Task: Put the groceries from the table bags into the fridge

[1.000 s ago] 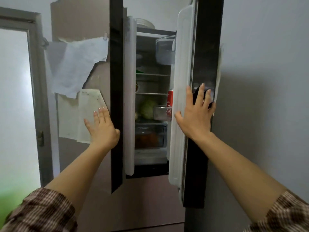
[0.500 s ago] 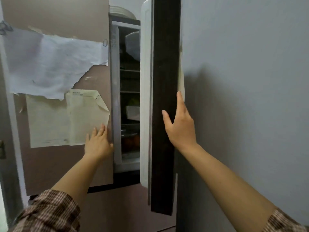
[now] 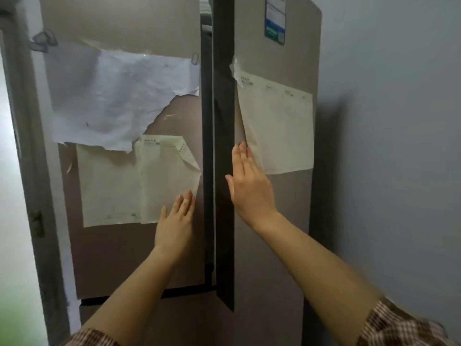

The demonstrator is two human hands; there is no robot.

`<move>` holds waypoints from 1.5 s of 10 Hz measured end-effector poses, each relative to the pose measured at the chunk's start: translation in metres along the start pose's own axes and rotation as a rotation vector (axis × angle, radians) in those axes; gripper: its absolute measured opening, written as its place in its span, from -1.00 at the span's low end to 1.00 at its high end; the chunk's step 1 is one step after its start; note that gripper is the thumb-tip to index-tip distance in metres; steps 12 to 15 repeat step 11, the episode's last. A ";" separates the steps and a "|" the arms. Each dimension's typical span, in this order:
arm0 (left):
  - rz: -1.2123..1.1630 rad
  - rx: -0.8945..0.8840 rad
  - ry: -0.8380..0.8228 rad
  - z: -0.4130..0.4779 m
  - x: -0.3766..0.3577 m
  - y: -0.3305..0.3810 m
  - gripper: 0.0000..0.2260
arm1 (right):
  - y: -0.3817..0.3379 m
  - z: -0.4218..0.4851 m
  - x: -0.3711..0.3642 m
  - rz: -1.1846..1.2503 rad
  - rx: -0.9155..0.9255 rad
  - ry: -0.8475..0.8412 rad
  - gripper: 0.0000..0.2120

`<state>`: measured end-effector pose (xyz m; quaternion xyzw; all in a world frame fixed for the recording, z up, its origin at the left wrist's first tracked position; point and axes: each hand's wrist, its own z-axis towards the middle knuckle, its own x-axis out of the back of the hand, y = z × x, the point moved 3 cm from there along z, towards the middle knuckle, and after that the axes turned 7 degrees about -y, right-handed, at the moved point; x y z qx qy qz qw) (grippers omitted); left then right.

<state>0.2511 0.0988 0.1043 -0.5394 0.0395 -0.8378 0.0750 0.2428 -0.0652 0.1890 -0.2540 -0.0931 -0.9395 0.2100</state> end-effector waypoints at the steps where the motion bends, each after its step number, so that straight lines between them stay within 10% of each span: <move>1: 0.011 0.000 -0.012 -0.003 0.002 0.003 -0.31 | -0.001 0.003 -0.007 0.000 0.022 0.016 -0.38; 6: -0.066 0.009 0.000 -0.002 -0.005 0.005 -0.36 | -0.005 0.048 -0.071 -0.134 0.112 -0.376 -0.34; 8: -0.090 0.043 0.046 0.001 -0.015 0.009 -0.36 | 0.000 0.046 -0.074 -0.027 0.163 -0.359 -0.35; 11: -0.099 0.120 0.016 0.010 -0.039 0.018 -0.16 | 0.036 0.008 0.023 1.071 -0.150 0.121 -0.68; 15: -0.099 0.120 0.016 0.010 -0.039 0.018 -0.16 | 0.036 0.008 0.023 1.071 -0.150 0.121 -0.68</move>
